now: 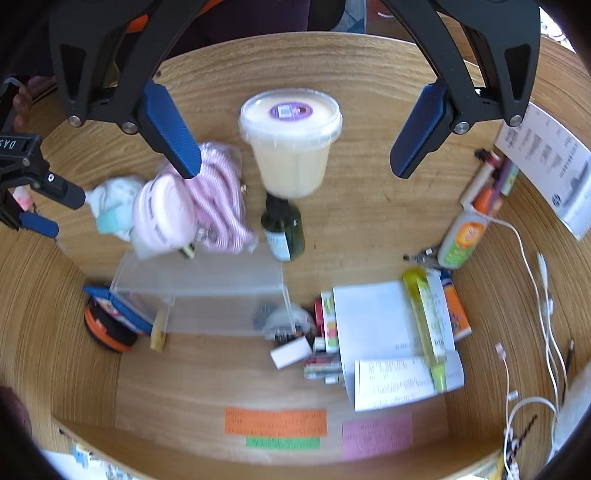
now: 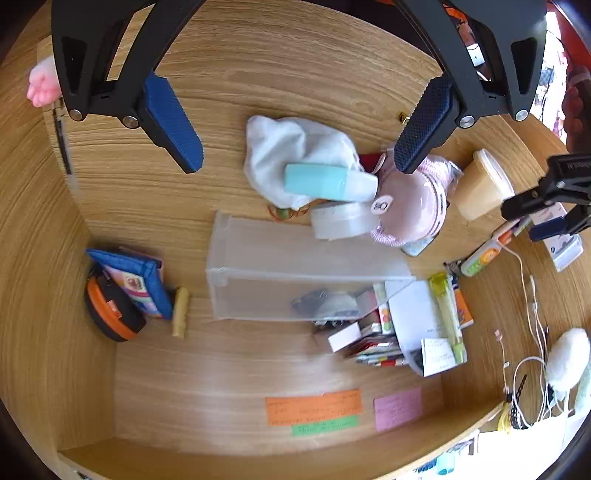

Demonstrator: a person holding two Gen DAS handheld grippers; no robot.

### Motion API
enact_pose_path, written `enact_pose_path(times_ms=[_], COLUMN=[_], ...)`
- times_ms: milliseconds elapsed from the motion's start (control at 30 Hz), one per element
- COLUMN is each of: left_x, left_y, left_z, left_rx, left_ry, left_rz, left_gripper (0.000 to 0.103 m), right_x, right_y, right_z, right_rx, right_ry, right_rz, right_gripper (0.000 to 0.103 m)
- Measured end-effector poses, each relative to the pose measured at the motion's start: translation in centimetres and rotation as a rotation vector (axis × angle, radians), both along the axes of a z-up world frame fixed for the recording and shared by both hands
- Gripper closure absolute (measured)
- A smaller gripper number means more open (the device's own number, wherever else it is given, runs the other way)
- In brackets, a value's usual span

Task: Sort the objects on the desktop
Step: 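Grasp the cream tub with the left gripper while the right grasps the light-blue tube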

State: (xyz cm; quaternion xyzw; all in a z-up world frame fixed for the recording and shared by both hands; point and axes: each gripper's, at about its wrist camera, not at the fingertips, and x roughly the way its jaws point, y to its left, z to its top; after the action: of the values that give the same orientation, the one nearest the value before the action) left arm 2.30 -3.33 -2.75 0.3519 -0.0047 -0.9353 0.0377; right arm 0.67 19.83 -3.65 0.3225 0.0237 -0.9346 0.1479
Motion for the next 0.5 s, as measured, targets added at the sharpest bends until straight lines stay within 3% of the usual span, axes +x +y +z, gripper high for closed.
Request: enact_pose_path(times_ms=[367, 500], left_x=[-1.3, -1.8], left_y=[-2.0, -2.6], left_z=[-4.6, -5.7], left_rx=[0.078, 0.112], left_ry=[-0.127, -0.148], left_rz=[0.033, 0.048], left_gripper=[0.0, 0.0], right_x=[-1.9, -2.7], right_y=[-1.3, -1.9], right_z=[-2.1, -2.4], right_rx=[0.002, 0.002], right_ry=[-0.062, -0.076], right_rz=[0.02, 0.024], right_gripper=[0.001, 0.007])
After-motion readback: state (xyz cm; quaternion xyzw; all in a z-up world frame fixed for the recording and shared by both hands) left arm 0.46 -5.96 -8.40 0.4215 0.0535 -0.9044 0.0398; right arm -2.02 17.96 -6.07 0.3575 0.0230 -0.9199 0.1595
